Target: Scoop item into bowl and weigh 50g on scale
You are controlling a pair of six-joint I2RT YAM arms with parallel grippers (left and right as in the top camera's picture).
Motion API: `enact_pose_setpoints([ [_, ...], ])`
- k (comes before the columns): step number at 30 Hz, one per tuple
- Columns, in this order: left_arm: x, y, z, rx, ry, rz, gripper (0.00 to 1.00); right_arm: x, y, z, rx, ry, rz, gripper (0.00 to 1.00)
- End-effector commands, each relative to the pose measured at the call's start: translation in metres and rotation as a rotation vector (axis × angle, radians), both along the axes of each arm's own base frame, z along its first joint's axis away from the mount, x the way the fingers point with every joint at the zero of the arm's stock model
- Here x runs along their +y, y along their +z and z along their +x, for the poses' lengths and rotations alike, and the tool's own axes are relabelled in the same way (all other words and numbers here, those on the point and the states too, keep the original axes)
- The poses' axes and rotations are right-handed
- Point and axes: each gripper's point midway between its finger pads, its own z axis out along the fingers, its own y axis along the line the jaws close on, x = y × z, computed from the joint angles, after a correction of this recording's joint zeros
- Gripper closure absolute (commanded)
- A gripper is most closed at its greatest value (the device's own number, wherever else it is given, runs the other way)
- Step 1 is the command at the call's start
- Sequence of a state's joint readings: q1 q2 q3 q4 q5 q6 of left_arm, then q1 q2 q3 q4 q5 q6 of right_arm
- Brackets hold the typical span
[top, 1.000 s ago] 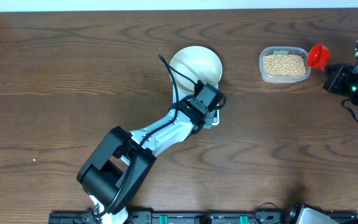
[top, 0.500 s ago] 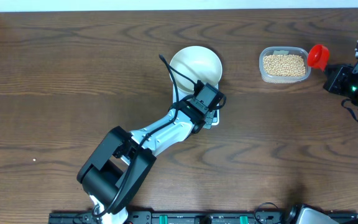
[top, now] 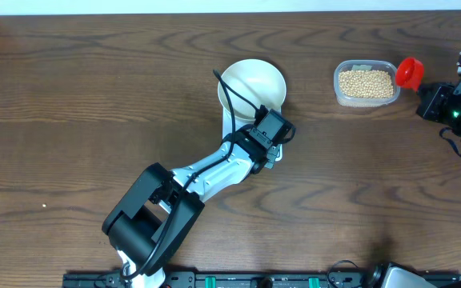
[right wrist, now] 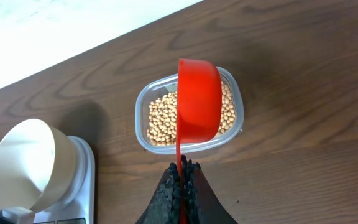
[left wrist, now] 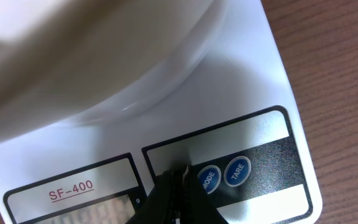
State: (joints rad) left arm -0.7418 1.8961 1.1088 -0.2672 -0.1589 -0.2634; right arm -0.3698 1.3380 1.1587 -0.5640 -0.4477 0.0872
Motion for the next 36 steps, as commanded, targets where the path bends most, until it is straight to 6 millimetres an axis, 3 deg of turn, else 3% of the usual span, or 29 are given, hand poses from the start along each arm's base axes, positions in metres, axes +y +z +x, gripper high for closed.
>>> enact_pose_setpoints([
  [1,0.021,-0.05,-0.031,0.15,-0.029,0.101,0.93,0.0,0.004,0.003,-0.005,0.001,-0.005,0.99],
  [8,0.021,-0.05,-0.031,0.149,-0.029,0.102,0.93,0.0,0.004,0.002,-0.004,0.001,-0.004,0.99],
  [15,0.036,-0.066,-0.03,0.175,0.02,0.14,0.93,0.001,0.003,0.002,-0.003,0.001,-0.004,0.99],
  [36,0.053,-0.067,-0.035,0.19,0.078,0.201,0.93,0.001,0.003,0.002,-0.003,0.002,-0.004,0.99],
])
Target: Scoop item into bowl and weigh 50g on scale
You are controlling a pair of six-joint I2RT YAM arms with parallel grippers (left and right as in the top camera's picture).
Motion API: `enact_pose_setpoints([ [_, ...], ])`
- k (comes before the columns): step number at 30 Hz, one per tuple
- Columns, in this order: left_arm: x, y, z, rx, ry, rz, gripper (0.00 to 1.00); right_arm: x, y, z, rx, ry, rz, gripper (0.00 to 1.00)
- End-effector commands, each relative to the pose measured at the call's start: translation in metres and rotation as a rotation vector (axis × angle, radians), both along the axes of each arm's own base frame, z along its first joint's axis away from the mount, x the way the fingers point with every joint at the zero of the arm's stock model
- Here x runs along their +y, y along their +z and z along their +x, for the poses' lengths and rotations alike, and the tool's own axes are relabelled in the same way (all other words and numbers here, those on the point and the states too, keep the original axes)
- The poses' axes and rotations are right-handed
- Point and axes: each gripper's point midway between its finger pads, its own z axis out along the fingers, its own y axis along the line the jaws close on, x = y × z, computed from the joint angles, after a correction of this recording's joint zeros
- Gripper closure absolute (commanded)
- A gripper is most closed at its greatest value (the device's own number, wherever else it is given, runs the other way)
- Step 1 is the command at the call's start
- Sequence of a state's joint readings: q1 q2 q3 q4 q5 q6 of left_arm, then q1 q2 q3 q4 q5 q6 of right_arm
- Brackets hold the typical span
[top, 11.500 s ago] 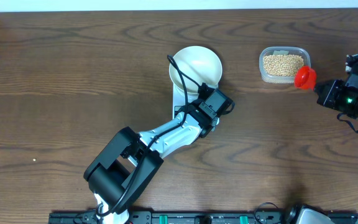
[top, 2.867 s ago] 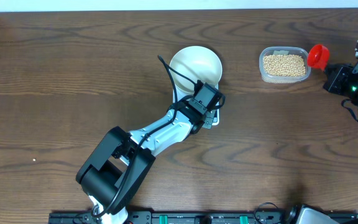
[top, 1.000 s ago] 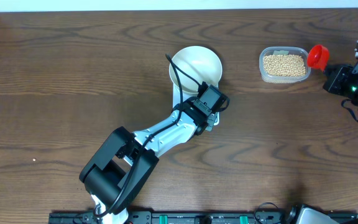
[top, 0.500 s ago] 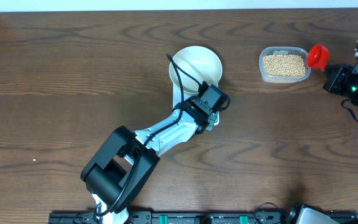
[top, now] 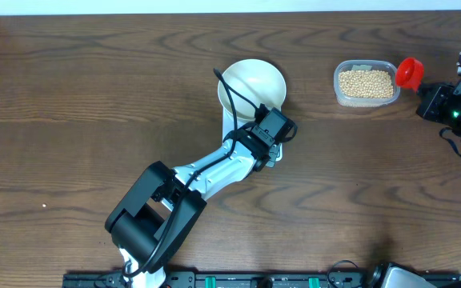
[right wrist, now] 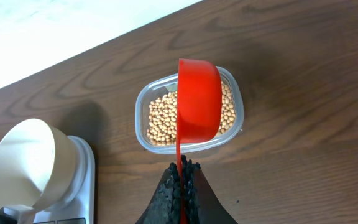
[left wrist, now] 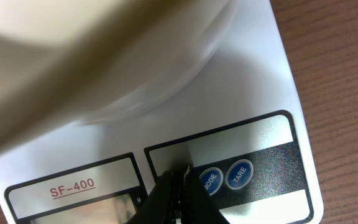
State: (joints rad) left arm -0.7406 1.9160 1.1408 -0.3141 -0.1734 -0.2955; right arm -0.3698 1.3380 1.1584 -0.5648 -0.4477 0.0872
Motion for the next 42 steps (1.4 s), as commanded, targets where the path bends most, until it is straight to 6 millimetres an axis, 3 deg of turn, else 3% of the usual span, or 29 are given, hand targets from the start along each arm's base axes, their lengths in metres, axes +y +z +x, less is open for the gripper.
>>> enact_pose_setpoints([
  [1,0.051,-0.065,-0.037,0.176,0.042,0.182,0.93,0.001,0.004,0.002,-0.004,0.002,-0.004,0.99],
  [19,0.059,-0.062,-0.032,0.144,0.067,0.223,0.93,0.0,0.004,0.003,-0.004,0.001,-0.004,0.99],
  [24,0.053,-0.061,-0.027,0.121,0.064,0.195,0.93,0.0,0.004,0.003,-0.005,0.002,-0.005,0.99],
  [42,0.021,-0.067,-0.043,0.224,-0.115,0.072,0.93,0.0,0.004,0.002,-0.005,0.006,-0.01,0.99],
])
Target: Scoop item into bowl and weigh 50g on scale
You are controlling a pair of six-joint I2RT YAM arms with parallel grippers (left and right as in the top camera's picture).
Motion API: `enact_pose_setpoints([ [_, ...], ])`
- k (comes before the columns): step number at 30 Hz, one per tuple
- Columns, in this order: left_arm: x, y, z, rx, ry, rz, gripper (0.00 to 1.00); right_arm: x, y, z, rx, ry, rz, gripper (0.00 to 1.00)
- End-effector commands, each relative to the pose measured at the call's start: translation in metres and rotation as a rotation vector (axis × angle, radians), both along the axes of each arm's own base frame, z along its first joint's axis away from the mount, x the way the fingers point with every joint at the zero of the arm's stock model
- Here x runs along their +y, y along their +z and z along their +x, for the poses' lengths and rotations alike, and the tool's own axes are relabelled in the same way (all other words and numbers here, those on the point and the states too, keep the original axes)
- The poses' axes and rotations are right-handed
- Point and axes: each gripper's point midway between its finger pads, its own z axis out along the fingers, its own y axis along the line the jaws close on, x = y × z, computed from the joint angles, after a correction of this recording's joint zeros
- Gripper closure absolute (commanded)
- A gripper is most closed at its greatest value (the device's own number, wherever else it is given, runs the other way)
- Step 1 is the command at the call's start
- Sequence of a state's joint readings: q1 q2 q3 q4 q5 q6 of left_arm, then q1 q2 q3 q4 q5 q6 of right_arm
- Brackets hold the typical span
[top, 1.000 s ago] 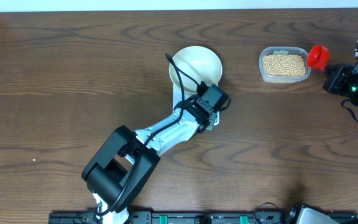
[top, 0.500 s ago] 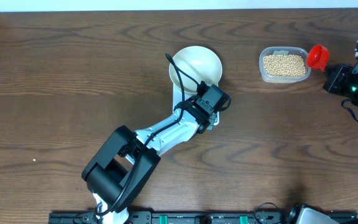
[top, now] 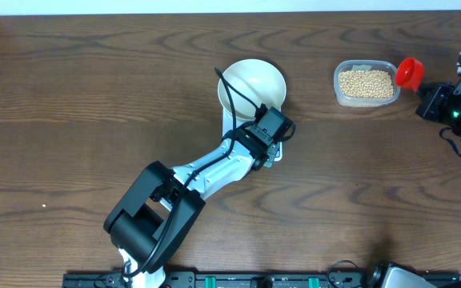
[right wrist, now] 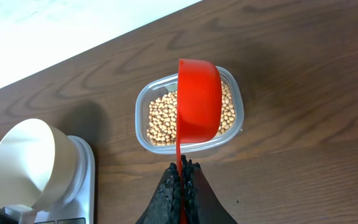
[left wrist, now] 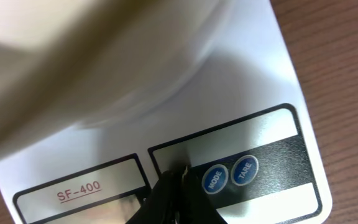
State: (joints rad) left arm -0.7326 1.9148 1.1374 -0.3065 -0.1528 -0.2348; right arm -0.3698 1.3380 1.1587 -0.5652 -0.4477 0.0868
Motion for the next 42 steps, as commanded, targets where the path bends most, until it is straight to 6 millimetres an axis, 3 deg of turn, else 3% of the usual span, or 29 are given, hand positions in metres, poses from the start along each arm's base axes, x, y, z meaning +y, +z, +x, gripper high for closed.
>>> enact_pose_setpoints([
  [1,0.02,-0.066,-0.045,0.223,-0.07,0.065,0.93,0.0,0.004,0.002,-0.005,0.006,-0.01,0.99],
  [11,0.017,-0.065,-0.042,0.211,-0.079,0.055,0.93,0.0,0.003,0.002,-0.005,0.006,-0.01,0.99],
  [20,0.045,-0.064,-0.037,0.168,0.055,0.163,0.93,0.001,0.003,0.002,-0.005,0.006,-0.009,0.99],
  [28,0.04,-0.057,-0.032,0.154,0.046,0.151,0.93,0.0,0.004,0.002,-0.005,0.006,-0.01,0.99],
  [33,0.025,-0.011,-0.016,0.061,0.019,0.07,0.93,0.0,0.004,0.002,-0.005,0.006,-0.01,0.99],
  [38,0.019,0.066,-0.003,-0.082,0.028,-0.056,0.93,0.0,0.003,0.002,-0.005,0.006,-0.009,0.99],
  [42,0.033,0.131,-0.001,-0.194,0.06,-0.15,0.93,0.001,0.004,0.003,-0.006,0.007,-0.009,0.99],
])
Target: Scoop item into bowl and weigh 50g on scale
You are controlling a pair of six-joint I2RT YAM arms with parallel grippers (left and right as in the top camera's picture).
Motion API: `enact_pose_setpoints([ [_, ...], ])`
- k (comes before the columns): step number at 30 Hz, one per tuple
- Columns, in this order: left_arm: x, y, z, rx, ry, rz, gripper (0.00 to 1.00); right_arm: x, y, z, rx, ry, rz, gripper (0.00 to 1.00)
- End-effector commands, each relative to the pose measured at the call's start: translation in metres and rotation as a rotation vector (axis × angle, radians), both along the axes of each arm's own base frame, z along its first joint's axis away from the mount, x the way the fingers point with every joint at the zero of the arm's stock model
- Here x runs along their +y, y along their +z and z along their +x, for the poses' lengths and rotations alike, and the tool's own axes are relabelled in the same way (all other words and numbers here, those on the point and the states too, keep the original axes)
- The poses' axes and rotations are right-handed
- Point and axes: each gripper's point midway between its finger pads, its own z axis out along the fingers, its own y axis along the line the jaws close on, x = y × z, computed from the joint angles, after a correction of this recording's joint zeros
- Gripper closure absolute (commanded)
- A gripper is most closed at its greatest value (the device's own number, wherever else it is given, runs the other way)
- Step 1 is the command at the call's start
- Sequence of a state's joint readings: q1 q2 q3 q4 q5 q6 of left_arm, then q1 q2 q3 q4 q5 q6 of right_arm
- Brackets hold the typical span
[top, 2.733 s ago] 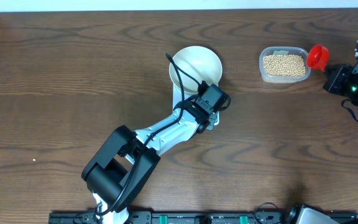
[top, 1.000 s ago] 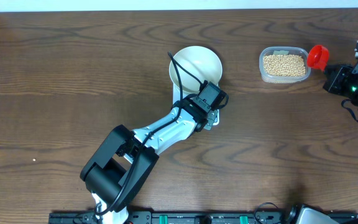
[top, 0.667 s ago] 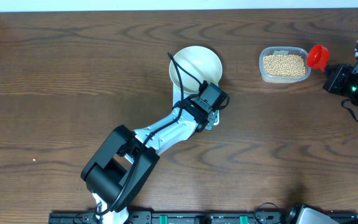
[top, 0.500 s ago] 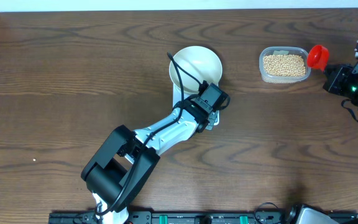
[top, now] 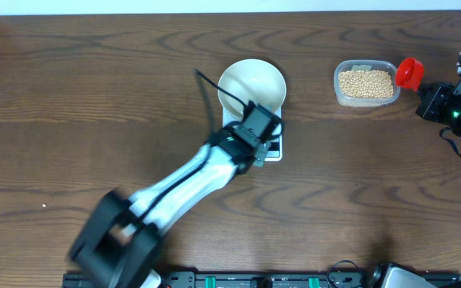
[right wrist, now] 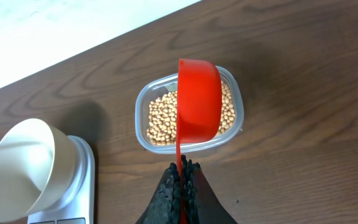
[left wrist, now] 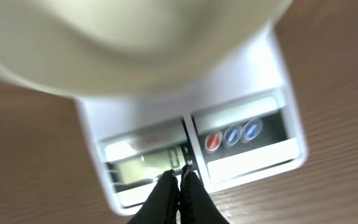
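Observation:
A cream bowl [top: 251, 83] stands on the white scale [top: 270, 149]; the bowl [left wrist: 135, 37] fills the top of the left wrist view. My left gripper [left wrist: 180, 176] is shut and empty, raised above the scale's display [left wrist: 145, 159], left of its three buttons [left wrist: 232, 135]. My right gripper [right wrist: 182, 167] is shut on the handle of a red scoop [right wrist: 199, 102], held over the clear tub of soybeans [right wrist: 188, 112]. From overhead the scoop [top: 409, 72] hangs just right of the tub [top: 365, 82].
Dark wooden table [top: 94, 96] all round. A pale wall edge runs along the far side [right wrist: 55, 31]. The left arm [top: 174, 188] stretches from the front edge to the scale, blurred by motion.
My left gripper has pulled back and up from the scale's button panel; the whole scale face now shows beneath it. The left arm has swung leftward. The right gripper and scoop are unchanged.
At all three earlier moments my shut left gripper sat close over the scale face beside the MODE and TARE buttons, shifting only slightly. The right gripper held the red scoop still over the soybean tub throughout. Now the left gripper stands higher, over the display.

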State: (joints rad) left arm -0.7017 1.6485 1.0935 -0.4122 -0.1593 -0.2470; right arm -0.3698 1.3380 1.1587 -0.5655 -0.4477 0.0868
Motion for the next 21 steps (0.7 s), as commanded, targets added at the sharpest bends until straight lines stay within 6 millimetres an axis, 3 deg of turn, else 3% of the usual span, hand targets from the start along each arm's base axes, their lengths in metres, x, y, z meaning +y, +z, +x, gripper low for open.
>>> enact_pose_setpoints([
  [1,0.015,0.068,0.007,-0.134,0.031,-0.092,0.93,0.001,0.004,0.003,-0.006,0.008,-0.008,0.99],
  [5,0.061,0.117,0.013,-0.236,0.154,-0.143,0.92,0.003,0.005,0.003,-0.011,0.018,0.001,0.99],
  [8,0.115,0.14,0.025,-0.314,0.313,-0.126,0.93,0.003,0.007,0.005,-0.025,0.022,-0.001,0.99],
  [17,0.291,0.158,0.064,-0.467,0.801,-0.072,0.92,-0.009,0.024,0.031,-0.13,-0.055,0.043,0.99],
  [19,0.313,0.159,0.067,-0.489,0.873,-0.118,0.93,-0.011,0.032,0.037,-0.163,-0.08,0.072,0.99],
  [21,0.321,0.162,0.07,-0.498,0.878,-0.163,0.91,-0.013,0.036,0.039,-0.175,-0.096,0.087,0.99],
])
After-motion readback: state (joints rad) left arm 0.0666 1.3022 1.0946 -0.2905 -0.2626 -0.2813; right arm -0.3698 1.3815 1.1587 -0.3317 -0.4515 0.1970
